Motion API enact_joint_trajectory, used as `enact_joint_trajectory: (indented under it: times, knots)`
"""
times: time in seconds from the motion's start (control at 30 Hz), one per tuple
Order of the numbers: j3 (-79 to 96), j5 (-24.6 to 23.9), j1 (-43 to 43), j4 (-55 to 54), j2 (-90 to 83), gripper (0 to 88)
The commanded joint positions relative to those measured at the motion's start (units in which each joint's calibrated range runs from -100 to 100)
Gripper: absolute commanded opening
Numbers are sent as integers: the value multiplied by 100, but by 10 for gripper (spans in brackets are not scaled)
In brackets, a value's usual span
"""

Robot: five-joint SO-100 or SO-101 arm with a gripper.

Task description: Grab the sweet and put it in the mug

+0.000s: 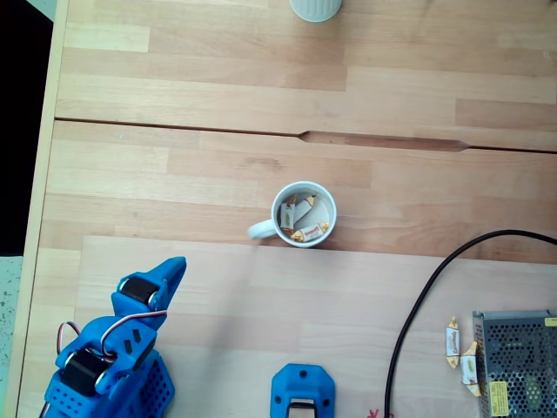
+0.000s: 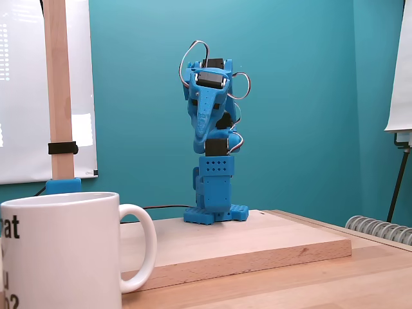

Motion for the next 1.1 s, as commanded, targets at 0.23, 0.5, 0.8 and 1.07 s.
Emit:
enact_joint_trajectory:
  times: [0.23, 0.5, 0.8, 1.07]
  knots:
    - [-43, 5, -16, 17, 20, 31]
    - [-61, -44, -16, 1, 11, 32]
    - [-52, 5, -16, 9, 11, 32]
    - [-43, 5, -9, 9, 11, 32]
